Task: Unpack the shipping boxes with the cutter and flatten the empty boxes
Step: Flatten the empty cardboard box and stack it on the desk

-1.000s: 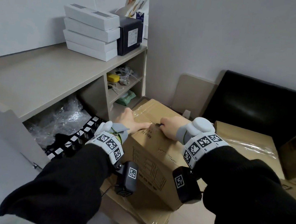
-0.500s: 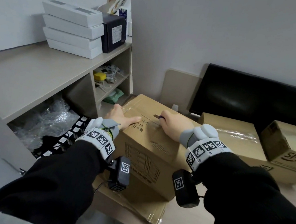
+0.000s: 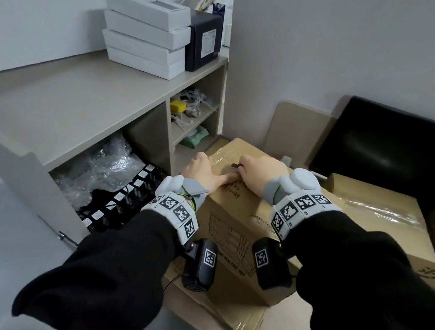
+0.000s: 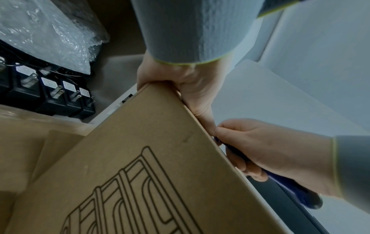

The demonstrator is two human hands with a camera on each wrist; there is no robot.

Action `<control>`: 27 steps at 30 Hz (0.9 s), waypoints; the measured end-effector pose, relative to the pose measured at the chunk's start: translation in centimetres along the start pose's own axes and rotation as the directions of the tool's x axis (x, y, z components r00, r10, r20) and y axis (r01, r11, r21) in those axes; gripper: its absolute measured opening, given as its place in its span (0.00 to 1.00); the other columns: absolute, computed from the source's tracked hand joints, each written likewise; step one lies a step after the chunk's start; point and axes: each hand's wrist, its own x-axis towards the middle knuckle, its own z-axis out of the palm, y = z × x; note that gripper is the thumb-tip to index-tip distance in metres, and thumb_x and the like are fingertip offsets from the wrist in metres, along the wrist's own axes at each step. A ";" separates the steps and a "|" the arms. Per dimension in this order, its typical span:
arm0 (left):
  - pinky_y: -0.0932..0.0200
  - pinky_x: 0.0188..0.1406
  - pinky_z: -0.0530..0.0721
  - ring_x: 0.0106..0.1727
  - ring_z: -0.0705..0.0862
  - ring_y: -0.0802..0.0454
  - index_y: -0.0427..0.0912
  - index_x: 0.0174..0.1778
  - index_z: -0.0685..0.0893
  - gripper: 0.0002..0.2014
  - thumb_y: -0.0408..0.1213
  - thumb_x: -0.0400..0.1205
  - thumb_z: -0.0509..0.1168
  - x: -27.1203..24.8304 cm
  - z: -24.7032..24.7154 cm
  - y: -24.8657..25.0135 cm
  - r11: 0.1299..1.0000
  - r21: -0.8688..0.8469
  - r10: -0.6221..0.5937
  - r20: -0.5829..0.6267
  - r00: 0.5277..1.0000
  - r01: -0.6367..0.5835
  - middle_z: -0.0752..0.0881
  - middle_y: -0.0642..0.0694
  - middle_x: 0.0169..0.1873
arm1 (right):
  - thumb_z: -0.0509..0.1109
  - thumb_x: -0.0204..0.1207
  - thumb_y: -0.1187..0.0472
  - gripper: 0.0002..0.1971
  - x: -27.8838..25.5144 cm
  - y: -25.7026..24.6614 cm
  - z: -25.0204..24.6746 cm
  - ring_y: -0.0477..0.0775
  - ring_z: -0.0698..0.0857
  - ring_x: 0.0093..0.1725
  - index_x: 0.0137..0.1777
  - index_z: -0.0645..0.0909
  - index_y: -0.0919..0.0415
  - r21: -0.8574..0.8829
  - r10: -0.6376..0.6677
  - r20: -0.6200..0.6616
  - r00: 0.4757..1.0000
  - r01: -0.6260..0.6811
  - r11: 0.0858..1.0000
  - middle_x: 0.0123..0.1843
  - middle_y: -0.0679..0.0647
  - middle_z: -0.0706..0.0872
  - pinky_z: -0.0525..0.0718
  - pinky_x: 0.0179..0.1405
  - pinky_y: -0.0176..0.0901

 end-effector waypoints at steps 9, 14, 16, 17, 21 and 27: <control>0.53 0.49 0.74 0.64 0.79 0.38 0.34 0.66 0.69 0.44 0.67 0.69 0.71 0.5 0.3 -0.3 1.000 0.026 -0.004 -0.003 1.000 0.005 0.78 0.38 0.63 | 0.52 0.85 0.57 0.12 1.0 0.0 0.8 0.60 0.81 0.43 0.59 0.75 0.59 -0.045 -0.039 0.092 0.995 0.043 0.998 0.46 0.57 0.83 0.74 0.38 0.45; 0.50 0.54 0.76 0.66 0.77 0.38 0.32 0.69 0.68 0.44 0.64 0.71 0.71 0.7 0.4 0.0 0.999 0.045 0.009 -0.011 1.000 -0.008 0.76 0.37 0.66 | 0.51 0.84 0.57 0.12 -0.9 1.6 0.8 0.61 0.82 0.42 0.59 0.74 0.54 -0.093 0.015 0.151 0.988 -0.001 0.996 0.39 0.53 0.77 0.72 0.34 0.43; 0.49 0.55 0.76 0.66 0.77 0.38 0.32 0.68 0.68 0.44 0.63 0.70 0.72 0.9 0.3 -0.2 0.999 0.041 0.006 -0.014 1.000 -0.005 0.76 0.36 0.66 | 0.50 0.84 0.56 0.12 -1.5 2.1 1.2 0.60 0.82 0.41 0.58 0.74 0.53 -0.091 0.022 0.141 0.990 -0.009 0.996 0.38 0.53 0.77 0.75 0.34 0.43; 0.49 0.55 0.76 0.65 0.77 0.38 0.32 0.68 0.68 0.43 0.63 0.70 0.72 0.9 0.3 -0.2 0.999 0.035 0.010 -0.013 1.000 -0.009 0.76 0.36 0.65 | 0.50 0.83 0.55 0.12 -2.0 2.4 1.3 0.60 0.82 0.40 0.57 0.74 0.53 -0.088 0.027 0.148 0.989 -0.014 0.996 0.38 0.53 0.78 0.77 0.35 0.44; 0.49 0.52 0.76 0.63 0.79 0.38 0.32 0.67 0.69 0.42 0.64 0.70 0.72 0.8 0.4 0.2 0.999 0.043 0.011 -0.014 1.000 -0.011 0.78 0.36 0.63 | 0.51 0.83 0.55 0.13 -4.1 3.8 1.0 0.59 0.83 0.42 0.58 0.75 0.54 -0.107 0.031 0.176 0.984 -0.012 0.994 0.44 0.52 0.82 0.82 0.42 0.48; 0.43 0.61 0.76 0.65 0.75 0.35 0.33 0.68 0.65 0.44 0.63 0.69 0.73 1.0 0.7 0.5 0.999 0.052 0.001 -0.055 0.998 0.002 0.75 0.34 0.66 | 0.51 0.85 0.56 0.14 -7.9 6.5 0.3 0.62 0.84 0.48 0.63 0.75 0.56 -0.106 0.056 0.197 0.979 -0.035 0.994 0.52 0.57 0.83 0.74 0.37 0.44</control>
